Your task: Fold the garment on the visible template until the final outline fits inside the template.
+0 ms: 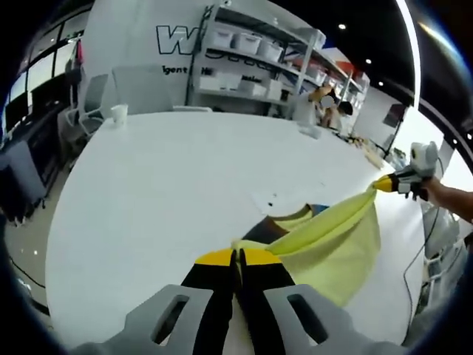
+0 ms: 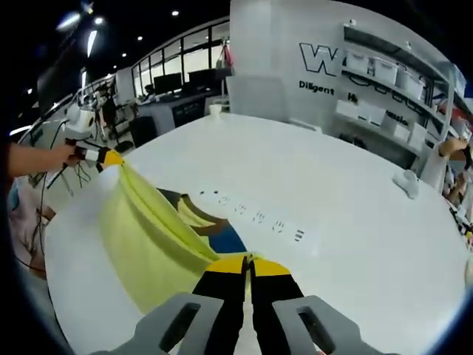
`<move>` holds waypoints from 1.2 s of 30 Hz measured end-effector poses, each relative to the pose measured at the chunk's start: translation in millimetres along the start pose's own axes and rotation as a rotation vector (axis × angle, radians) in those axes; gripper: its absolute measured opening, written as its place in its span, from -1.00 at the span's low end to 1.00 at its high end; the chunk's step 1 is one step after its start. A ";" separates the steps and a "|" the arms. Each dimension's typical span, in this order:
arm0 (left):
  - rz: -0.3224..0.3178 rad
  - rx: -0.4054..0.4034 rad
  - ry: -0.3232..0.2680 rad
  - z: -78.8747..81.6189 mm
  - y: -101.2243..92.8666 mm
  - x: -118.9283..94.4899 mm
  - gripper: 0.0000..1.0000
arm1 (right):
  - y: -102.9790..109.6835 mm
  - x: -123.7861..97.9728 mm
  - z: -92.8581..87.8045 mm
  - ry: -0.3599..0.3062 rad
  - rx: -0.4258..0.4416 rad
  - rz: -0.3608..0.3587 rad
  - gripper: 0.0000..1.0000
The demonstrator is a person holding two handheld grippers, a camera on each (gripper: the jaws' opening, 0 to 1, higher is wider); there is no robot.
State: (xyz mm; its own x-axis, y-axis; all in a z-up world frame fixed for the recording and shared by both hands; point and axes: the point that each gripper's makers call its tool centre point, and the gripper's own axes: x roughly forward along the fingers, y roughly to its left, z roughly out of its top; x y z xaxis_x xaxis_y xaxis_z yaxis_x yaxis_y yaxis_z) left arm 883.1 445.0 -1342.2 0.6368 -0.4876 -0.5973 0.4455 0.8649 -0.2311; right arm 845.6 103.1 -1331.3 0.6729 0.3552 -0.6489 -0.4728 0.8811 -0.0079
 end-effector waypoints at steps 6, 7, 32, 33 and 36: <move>0.003 -0.057 0.003 -0.3 4.3 11.2 -0.94 | -5.3 13.8 -1.3 0.005 0.031 -0.005 -1.00; 0.004 -0.060 0.002 -0.1 4.9 12.4 -0.94 | -5.7 15.3 -1.9 0.007 0.034 -0.004 -1.00; 0.000 -0.189 0.021 -14.2 11.6 32.9 -0.94 | -16.1 37.8 -14.0 0.028 0.119 0.007 -1.00; 0.001 -0.195 0.020 -14.3 12.2 33.5 -0.94 | -16.4 38.2 -14.4 0.028 0.122 0.005 -1.00; 0.002 -0.204 0.015 -13.2 12.4 33.6 -0.94 | -16.9 37.7 -15.4 0.029 0.128 0.001 -1.00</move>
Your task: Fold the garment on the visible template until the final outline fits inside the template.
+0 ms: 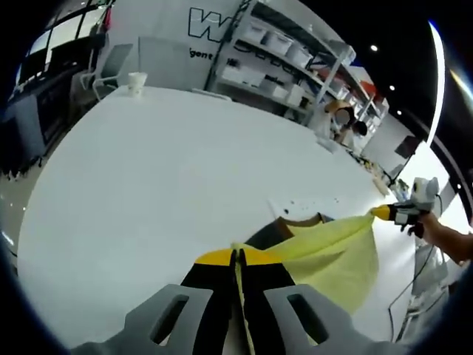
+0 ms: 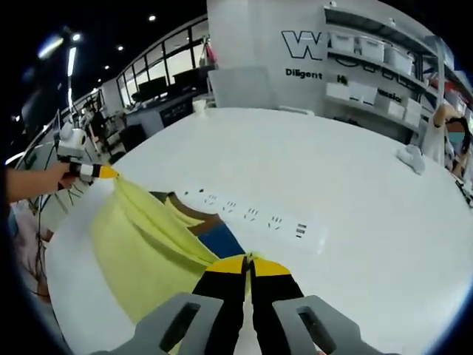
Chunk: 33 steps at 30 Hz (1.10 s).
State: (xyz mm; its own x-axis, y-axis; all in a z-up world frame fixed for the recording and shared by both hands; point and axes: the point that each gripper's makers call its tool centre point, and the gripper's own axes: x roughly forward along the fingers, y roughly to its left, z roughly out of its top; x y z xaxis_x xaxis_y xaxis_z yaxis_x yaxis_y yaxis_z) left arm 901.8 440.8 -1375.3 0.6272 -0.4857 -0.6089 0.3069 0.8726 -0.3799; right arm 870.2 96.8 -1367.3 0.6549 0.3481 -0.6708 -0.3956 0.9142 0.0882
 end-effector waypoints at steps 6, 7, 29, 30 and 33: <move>-0.022 0.046 -0.049 9.0 -11.3 -14.9 -0.94 | 0.6 -16.7 6.3 -0.054 -0.008 -0.001 -1.00; -0.027 0.049 -0.052 9.7 -12.7 -17.7 -0.94 | 1.0 -19.5 7.8 -0.062 -0.011 -0.001 -1.00; -0.107 0.065 -0.160 -1.3 -59.4 -113.4 -0.94 | 38.8 -114.7 8.6 -0.185 -0.030 0.038 -1.00; -0.107 0.068 -0.163 0.0 -60.7 -116.2 -0.94 | 41.4 -118.9 9.3 -0.187 -0.031 0.038 -1.00; -0.111 0.075 -0.180 5.0 -65.1 -126.8 -0.94 | 44.1 -125.8 12.2 -0.193 -0.032 0.042 -1.00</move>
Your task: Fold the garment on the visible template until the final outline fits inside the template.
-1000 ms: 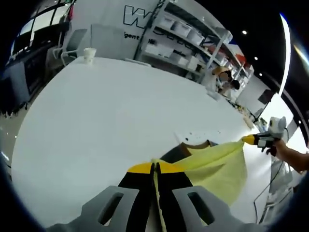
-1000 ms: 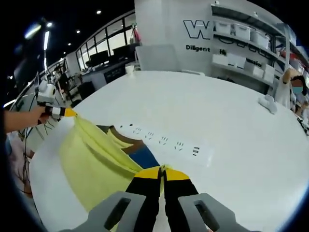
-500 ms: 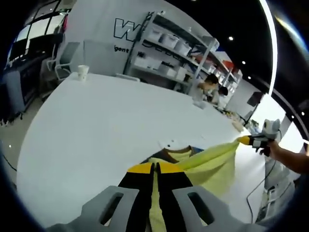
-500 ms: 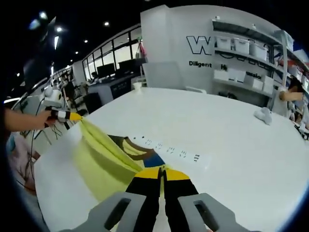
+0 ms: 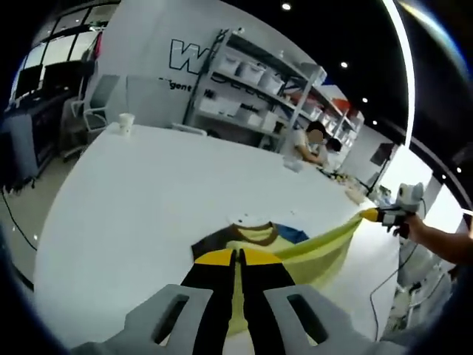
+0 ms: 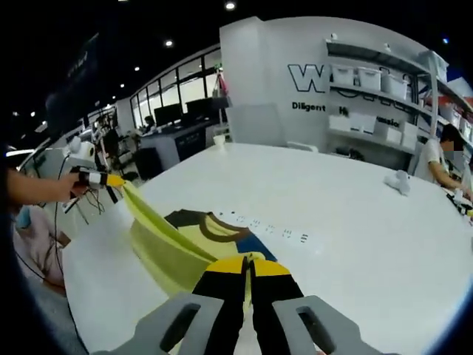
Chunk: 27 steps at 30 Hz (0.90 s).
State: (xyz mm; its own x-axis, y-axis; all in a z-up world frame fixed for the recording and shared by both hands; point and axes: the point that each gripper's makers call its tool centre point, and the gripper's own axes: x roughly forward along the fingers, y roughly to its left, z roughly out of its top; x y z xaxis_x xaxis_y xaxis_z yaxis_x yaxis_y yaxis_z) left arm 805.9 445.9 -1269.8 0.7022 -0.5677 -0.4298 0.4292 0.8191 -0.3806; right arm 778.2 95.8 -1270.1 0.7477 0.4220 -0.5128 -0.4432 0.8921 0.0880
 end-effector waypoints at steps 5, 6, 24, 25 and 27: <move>-0.005 0.008 -0.018 7.0 -7.3 -14.9 -0.94 | 8.9 -13.5 9.6 -0.015 -0.011 0.009 -1.00; -0.009 0.007 -0.022 8.2 -9.2 -18.8 -0.94 | 10.8 -16.3 11.2 -0.018 -0.013 0.010 -1.00; -0.027 0.011 -0.049 -2.4 -26.2 -56.1 -0.94 | 39.7 -55.0 3.2 -0.043 -0.005 0.029 -1.00; -0.030 0.012 -0.053 -1.6 -26.0 -56.1 -0.94 | 39.8 -54.5 4.4 -0.047 -0.008 0.032 -1.00; -0.035 0.005 -0.057 0.6 -24.8 -53.8 -0.94 | 38.4 -52.2 5.9 -0.041 -0.011 0.030 -1.00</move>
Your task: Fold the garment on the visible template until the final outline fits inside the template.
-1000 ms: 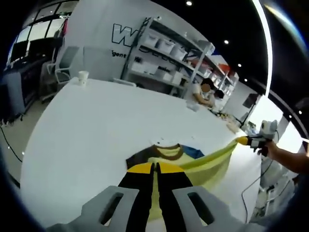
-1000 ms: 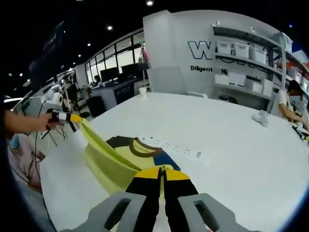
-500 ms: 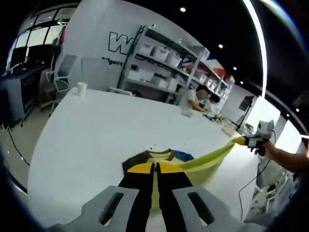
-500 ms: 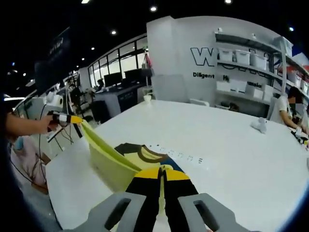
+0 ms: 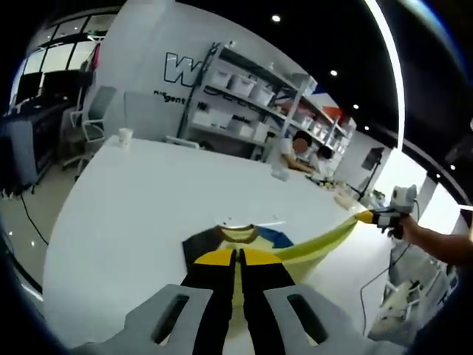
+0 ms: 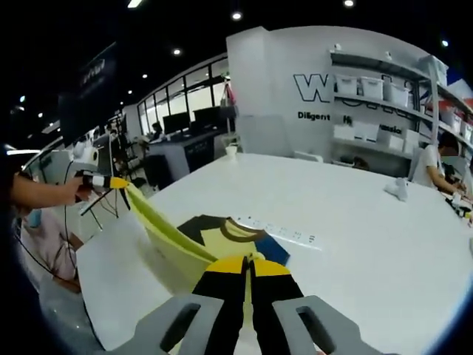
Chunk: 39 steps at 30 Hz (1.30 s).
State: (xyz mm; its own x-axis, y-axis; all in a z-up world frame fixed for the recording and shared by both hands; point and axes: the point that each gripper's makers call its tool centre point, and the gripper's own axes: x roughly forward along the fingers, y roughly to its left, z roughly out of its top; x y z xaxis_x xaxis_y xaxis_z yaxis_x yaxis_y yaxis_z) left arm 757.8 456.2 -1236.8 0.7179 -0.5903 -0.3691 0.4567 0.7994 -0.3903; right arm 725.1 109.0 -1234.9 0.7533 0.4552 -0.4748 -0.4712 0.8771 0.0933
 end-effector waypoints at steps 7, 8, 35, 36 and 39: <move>-0.016 -0.074 -0.032 10.8 8.9 15.3 -0.94 | -7.6 14.8 11.3 -0.001 -0.018 -0.003 -1.00; -0.023 -0.091 -0.037 11.9 11.1 20.3 -0.94 | -10.7 19.9 11.3 0.000 -0.018 -0.005 -1.00; 0.061 -0.135 0.045 -6.1 72.1 118.8 -0.94 | -72.9 122.2 -24.5 0.142 0.014 -0.048 -1.00; 0.065 -0.132 0.050 -7.7 74.2 121.5 -0.94 | -73.9 124.7 -26.4 0.146 0.013 -0.048 -1.00; 0.078 -0.138 0.062 -13.3 80.4 129.6 -0.94 | -77.3 132.5 -33.8 0.164 0.013 -0.054 -1.00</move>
State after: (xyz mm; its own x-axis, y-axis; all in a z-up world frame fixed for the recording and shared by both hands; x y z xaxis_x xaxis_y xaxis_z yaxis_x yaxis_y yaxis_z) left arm 880.5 442.5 -1327.2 0.7126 -0.5363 -0.4524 0.3210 0.8226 -0.4694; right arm 845.8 96.3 -1334.5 0.6919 0.3769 -0.6158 -0.4249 0.9021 0.0746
